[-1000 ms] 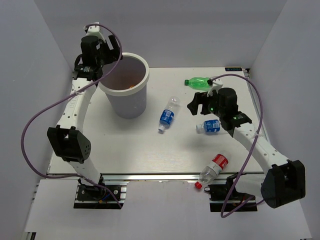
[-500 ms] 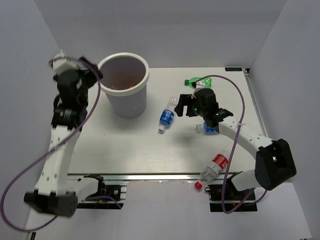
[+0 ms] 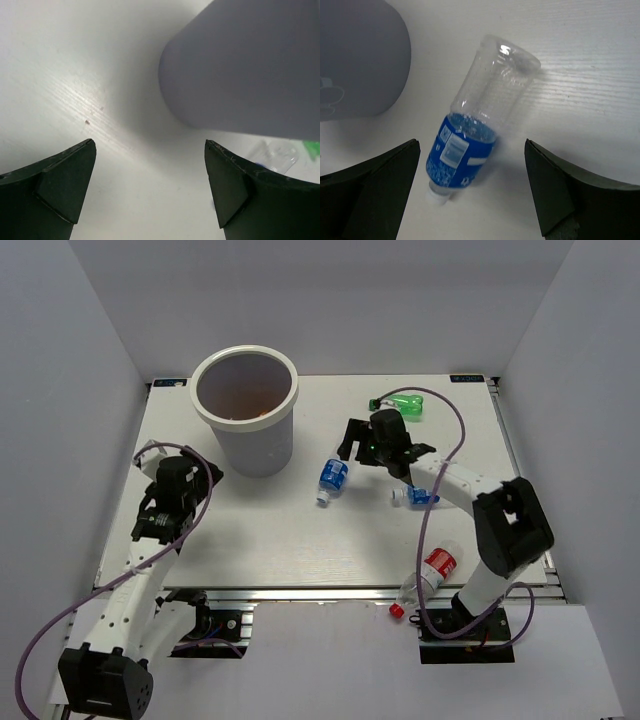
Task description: Put the plastic bottles in the bin
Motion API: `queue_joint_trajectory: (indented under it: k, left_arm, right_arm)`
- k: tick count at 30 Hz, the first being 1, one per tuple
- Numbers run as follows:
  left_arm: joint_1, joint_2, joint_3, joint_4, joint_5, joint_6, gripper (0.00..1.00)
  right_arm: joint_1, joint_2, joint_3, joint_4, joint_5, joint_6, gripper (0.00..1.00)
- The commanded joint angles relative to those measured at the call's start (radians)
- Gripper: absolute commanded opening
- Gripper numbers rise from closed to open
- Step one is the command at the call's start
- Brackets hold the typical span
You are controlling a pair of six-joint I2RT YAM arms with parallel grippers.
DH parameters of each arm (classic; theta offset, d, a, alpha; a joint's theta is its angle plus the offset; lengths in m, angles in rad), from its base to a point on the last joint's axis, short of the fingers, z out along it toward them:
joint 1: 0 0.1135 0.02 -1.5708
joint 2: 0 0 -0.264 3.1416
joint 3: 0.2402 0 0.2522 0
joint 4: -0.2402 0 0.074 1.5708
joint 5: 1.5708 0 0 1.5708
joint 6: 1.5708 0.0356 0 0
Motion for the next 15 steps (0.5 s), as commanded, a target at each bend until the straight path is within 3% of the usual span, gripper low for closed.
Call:
queue_joint_trajectory:
  k: [1, 12, 15]
  left_arm:
    - [-0.003, -0.024, -0.058, 0.008, 0.091, -0.024, 0.98]
    - [-0.003, 0.013, -0.090, 0.038, 0.091, 0.000, 0.98]
    - [-0.003, 0.014, -0.116, 0.062, 0.085, 0.002, 0.98]
  right_arm:
    - [0.013, 0.110, 0.111, 0.009, 0.070, 0.044, 0.89]
    - [0.028, 0.357, 0.328, -0.113, 0.092, 0.107, 0.89]
    - [0.039, 0.373, 0.331, -0.110, 0.106, 0.112, 0.84]
